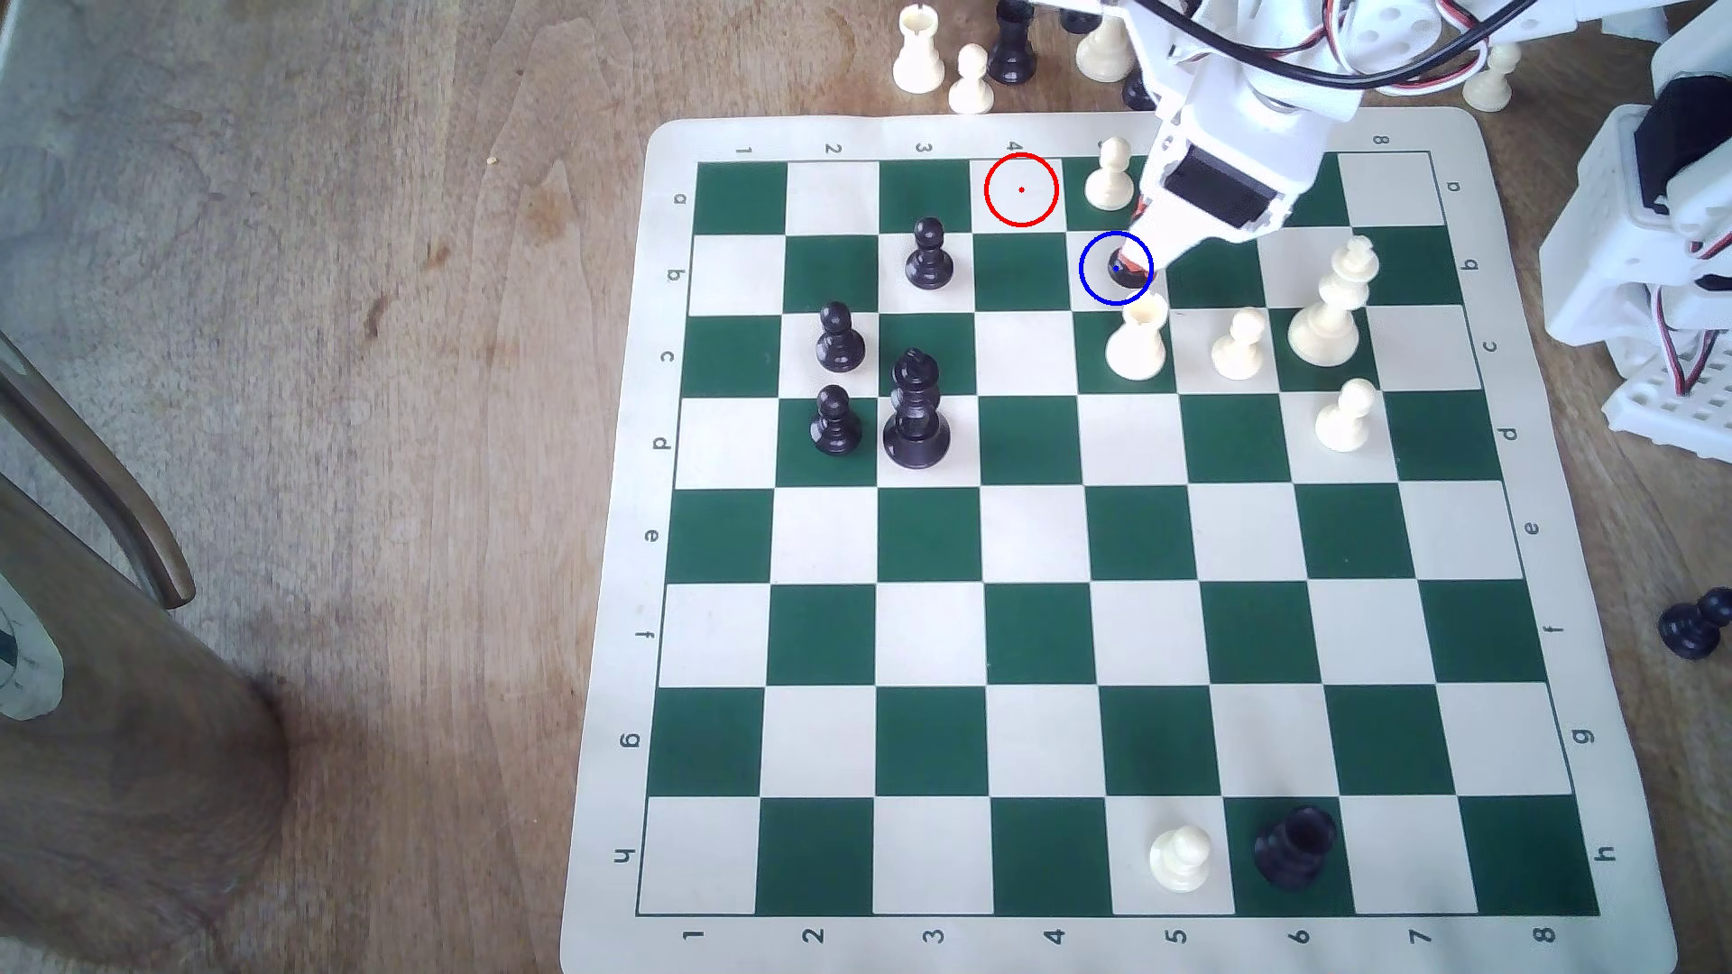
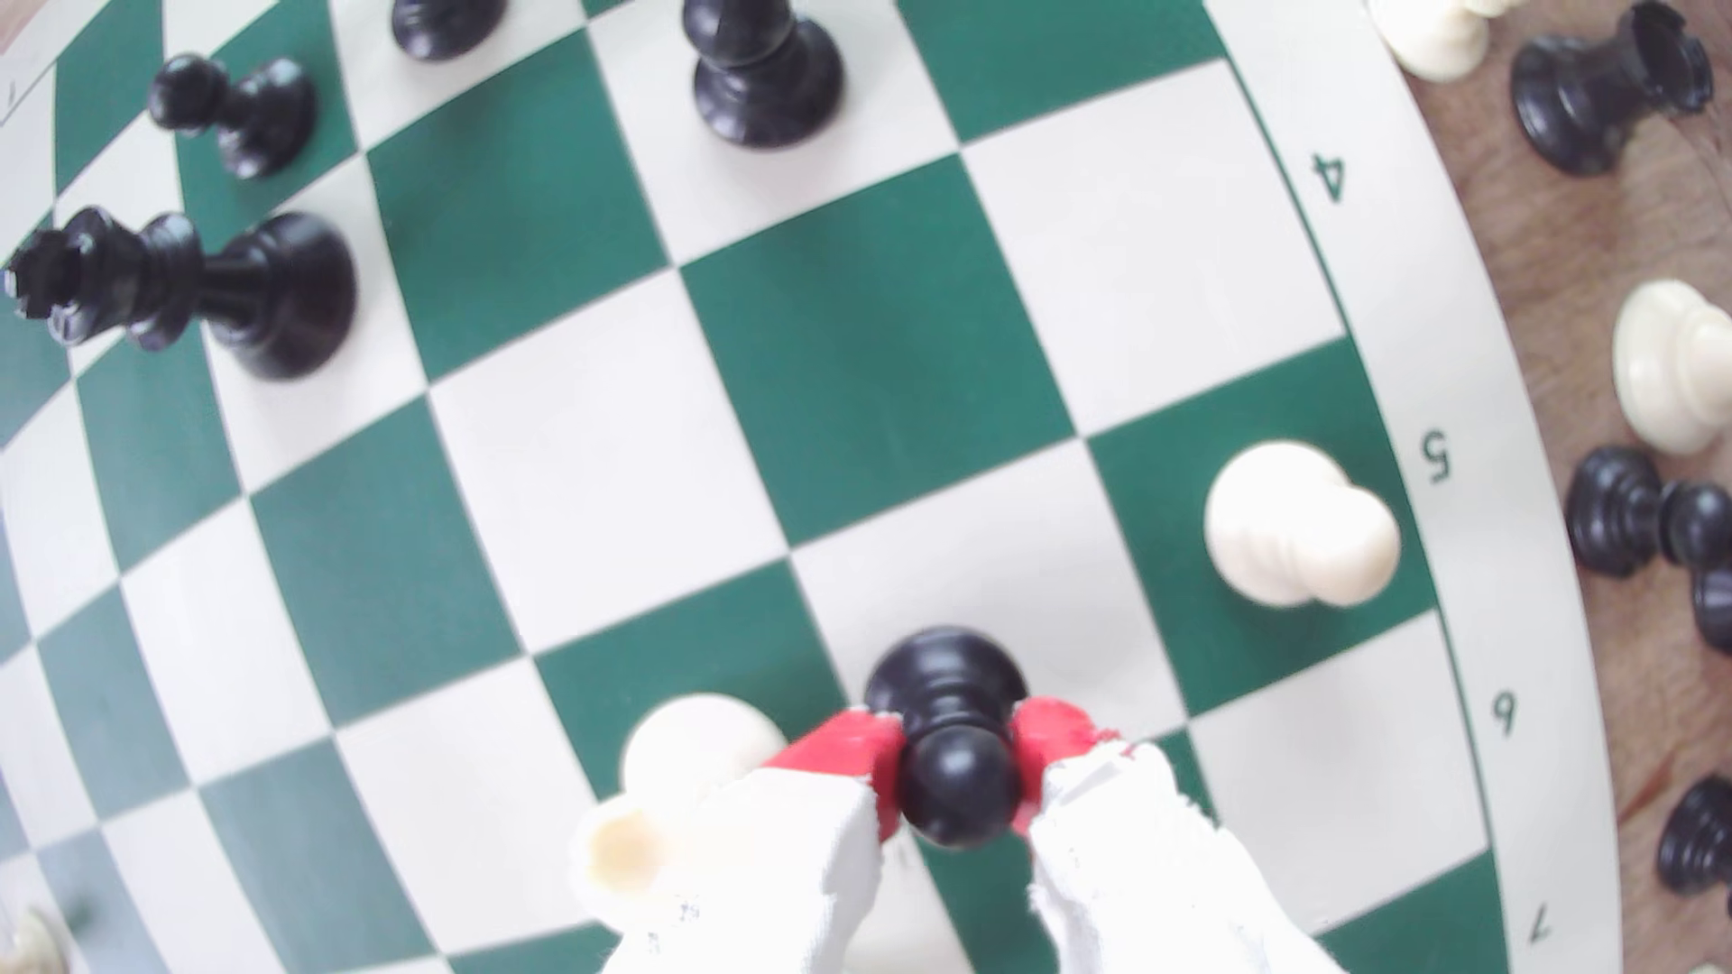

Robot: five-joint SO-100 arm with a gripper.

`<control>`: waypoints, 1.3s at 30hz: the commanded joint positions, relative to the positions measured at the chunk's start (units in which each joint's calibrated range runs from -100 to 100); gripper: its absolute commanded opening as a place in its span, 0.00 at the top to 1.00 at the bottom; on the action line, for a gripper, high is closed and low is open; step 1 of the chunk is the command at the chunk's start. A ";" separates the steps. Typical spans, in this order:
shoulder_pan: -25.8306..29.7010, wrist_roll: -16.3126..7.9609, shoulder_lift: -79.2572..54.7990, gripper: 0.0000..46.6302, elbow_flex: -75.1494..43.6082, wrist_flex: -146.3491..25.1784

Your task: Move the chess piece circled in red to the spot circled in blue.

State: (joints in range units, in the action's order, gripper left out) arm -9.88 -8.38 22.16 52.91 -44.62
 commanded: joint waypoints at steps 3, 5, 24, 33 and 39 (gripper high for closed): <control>0.14 0.24 -1.11 0.99 -1.24 1.62; 0.07 0.29 -1.28 0.99 -1.24 1.79; -0.87 1.37 -1.02 0.99 -0.69 2.28; -1.34 1.81 -3.06 0.94 -0.51 2.85; -1.34 1.76 -4.93 0.83 -0.51 4.00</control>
State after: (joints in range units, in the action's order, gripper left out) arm -11.14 -6.72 17.47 52.82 -41.67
